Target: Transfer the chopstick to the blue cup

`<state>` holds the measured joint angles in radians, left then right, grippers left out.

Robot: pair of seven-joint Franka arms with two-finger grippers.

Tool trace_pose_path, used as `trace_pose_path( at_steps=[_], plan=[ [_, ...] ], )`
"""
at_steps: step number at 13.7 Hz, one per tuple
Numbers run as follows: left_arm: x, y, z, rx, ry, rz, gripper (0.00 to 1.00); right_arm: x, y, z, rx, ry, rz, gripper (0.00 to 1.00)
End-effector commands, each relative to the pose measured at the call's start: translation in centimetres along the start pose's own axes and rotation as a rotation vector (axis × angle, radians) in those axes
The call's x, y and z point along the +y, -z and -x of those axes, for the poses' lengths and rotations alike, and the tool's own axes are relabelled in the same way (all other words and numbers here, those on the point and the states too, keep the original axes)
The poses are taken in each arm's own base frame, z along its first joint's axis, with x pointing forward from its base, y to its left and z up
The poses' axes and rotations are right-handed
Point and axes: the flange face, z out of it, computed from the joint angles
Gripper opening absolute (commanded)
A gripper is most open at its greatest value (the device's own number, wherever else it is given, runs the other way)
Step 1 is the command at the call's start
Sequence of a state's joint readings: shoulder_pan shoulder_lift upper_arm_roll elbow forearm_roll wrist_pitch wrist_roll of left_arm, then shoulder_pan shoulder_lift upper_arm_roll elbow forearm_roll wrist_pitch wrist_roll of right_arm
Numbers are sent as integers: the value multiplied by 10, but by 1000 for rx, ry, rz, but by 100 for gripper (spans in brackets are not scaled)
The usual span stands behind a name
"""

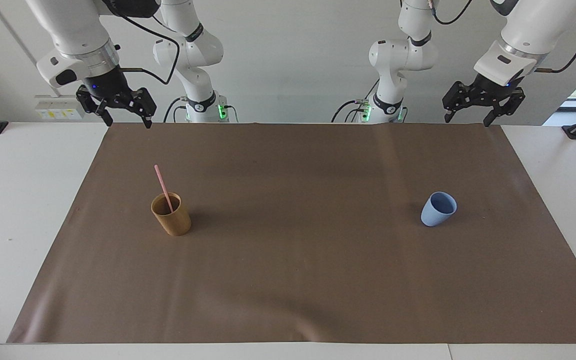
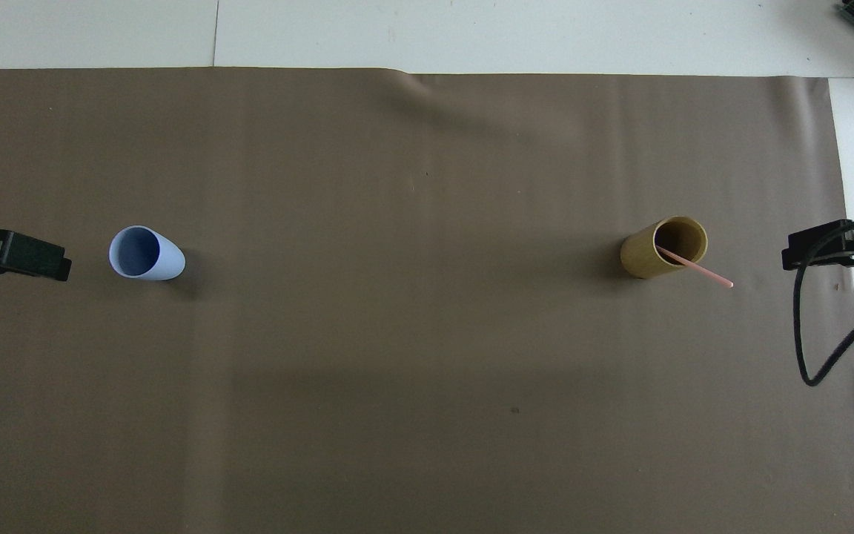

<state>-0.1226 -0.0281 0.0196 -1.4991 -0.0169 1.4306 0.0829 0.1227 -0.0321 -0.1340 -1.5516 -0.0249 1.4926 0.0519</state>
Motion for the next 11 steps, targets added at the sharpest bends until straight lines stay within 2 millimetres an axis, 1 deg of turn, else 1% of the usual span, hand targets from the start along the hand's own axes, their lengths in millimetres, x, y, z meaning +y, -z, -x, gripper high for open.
trace_pose_path(
  at_steps=[1, 11],
  plan=[
    [-1, -1, 4, 7, 10, -19, 100, 1, 3, 6, -3, 5, -5, 100],
    [-3, 0, 6, 1, 12, -18, 100, 3, 3, 6, -3, 5, -5, 100]
  ],
)
